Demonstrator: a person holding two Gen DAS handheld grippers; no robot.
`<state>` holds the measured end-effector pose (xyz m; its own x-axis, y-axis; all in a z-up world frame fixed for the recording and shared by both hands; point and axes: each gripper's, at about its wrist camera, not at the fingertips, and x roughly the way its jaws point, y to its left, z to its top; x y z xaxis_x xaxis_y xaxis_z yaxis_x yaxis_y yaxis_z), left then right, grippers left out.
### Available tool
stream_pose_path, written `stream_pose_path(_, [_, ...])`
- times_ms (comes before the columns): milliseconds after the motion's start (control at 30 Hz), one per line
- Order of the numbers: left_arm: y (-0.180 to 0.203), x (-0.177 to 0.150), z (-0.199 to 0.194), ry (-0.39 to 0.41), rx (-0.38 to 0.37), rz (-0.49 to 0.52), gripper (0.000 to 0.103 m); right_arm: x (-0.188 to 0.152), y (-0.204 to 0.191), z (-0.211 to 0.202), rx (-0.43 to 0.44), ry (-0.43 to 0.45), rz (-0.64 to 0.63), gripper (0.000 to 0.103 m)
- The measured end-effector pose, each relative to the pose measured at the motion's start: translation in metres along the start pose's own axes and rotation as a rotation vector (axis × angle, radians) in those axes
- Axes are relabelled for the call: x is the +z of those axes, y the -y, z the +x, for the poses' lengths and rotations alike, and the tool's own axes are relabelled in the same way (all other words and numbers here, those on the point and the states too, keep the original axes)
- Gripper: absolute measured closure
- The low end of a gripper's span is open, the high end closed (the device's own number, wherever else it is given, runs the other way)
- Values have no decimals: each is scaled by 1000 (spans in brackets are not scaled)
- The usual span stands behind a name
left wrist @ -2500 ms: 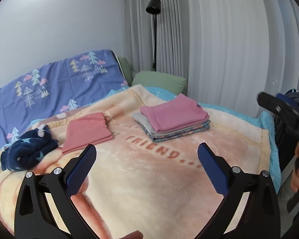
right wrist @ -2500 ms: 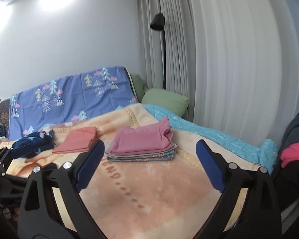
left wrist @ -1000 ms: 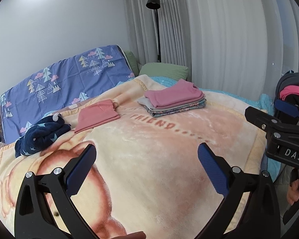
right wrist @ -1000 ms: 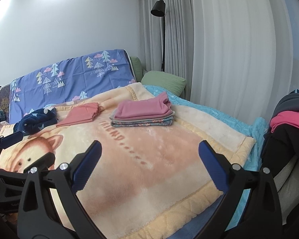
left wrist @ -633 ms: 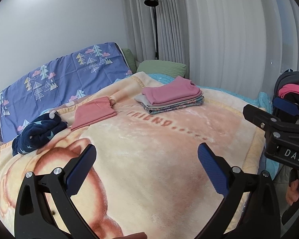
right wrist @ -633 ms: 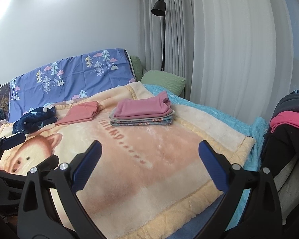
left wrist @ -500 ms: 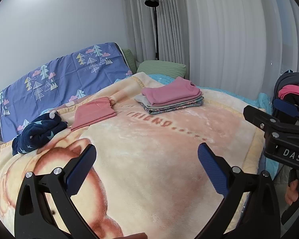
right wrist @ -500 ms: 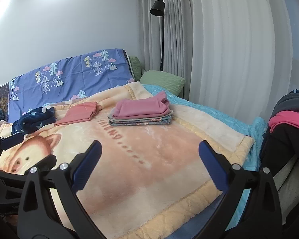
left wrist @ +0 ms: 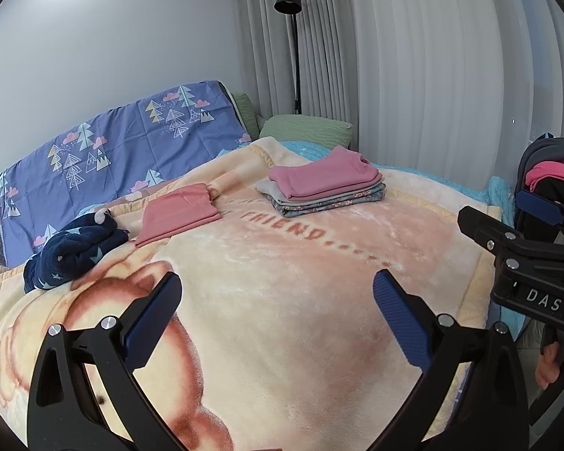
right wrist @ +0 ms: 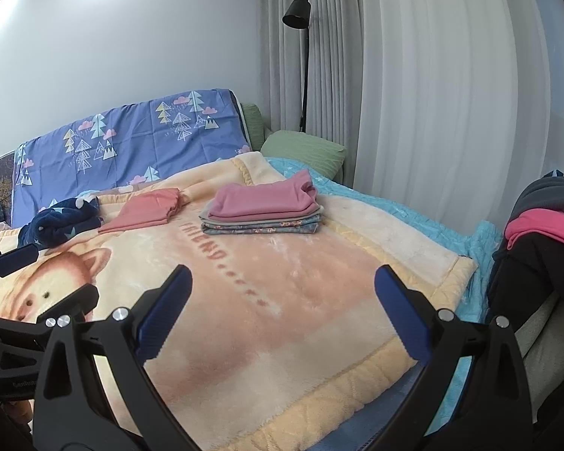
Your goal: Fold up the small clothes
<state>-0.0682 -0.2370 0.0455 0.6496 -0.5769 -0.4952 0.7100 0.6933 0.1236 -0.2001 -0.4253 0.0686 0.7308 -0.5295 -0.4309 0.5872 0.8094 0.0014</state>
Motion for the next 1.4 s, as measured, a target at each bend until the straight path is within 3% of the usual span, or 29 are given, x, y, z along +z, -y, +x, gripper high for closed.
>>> stream_pose_path(1400, [0, 1, 0, -3, 4, -5, 1, -1, 3, 3, 1, -6, 0, 4])
